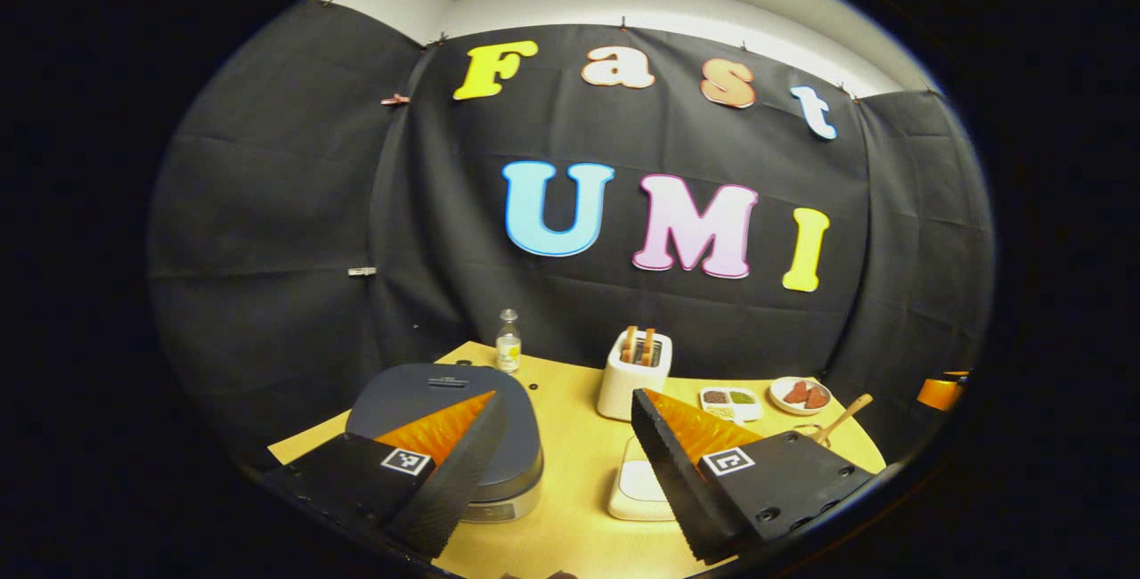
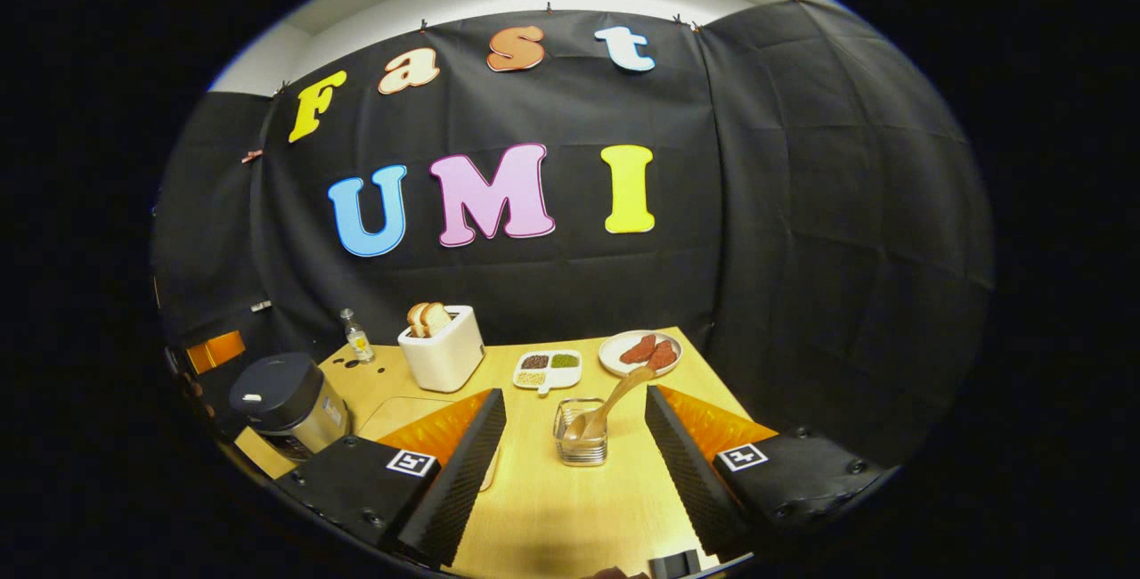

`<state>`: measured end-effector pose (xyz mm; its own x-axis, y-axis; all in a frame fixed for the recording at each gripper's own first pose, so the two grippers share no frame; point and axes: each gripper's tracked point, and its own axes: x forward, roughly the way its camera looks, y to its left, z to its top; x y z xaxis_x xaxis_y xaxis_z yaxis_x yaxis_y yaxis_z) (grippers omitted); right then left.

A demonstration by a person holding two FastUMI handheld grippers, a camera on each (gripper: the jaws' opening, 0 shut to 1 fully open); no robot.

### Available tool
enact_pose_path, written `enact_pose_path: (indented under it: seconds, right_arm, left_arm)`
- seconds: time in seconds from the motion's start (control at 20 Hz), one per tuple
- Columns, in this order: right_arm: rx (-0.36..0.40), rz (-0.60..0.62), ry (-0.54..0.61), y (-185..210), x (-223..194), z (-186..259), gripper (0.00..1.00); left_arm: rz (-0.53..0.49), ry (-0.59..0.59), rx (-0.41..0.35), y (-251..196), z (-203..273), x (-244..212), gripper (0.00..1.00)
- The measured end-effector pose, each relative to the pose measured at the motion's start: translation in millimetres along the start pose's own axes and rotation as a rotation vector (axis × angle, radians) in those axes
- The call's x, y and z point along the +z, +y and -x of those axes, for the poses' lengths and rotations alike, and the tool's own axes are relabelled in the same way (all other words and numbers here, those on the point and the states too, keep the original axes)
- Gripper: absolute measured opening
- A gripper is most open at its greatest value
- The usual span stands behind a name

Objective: Close the left gripper, press the button to open the rice cooker; take a wooden spoon from the chopstick holder with the right hand, scoop a spoonful of rice and pour it into the rice cooker, then put the wooden spoon back into the chopstick holder.

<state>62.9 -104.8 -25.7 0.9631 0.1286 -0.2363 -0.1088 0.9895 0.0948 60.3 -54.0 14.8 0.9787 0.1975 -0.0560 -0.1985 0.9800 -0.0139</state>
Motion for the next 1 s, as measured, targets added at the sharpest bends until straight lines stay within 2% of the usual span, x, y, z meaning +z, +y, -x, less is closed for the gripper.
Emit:
enact_pose_path:
  seconds: [0.2, 0.4, 0.55, 0.65, 0.75, 1.0]
  right_arm:
    - [-0.017, -0.007, -0.072, -9.2, 19.7, 5.7, 0.98]
    - [0.010, -0.026, -0.099, -9.8, 29.1, 6.1, 0.98]
    - [0.040, -0.021, -0.133, -14.5, 36.4, 1.4, 0.98]
    - [0.050, 0.003, -0.162, -24.5, 38.2, -2.8, 0.98]
    - [0.062, -0.001, -0.142, -30.2, 30.9, -4.4, 0.98]
    - [0.008, -0.015, -0.134, -40.4, 33.2, 0.0, 0.98]
  left_arm:
    - [-0.032, -0.004, -0.056, -19.3, 19.4, 8.6, 0.95]
    - [-0.037, -0.014, -0.042, -25.9, 35.3, 23.2, 0.95]
    - [-0.039, -0.037, -0.072, -40.9, 41.4, 31.2, 0.94]
    - [-0.038, -0.029, -0.066, -41.5, 42.5, 27.9, 0.95]
    - [-0.041, -0.041, -0.053, -44.9, 45.3, 31.9, 0.95]
    - [-0.035, -0.056, -0.045, -48.3, 50.9, 33.9, 0.95]
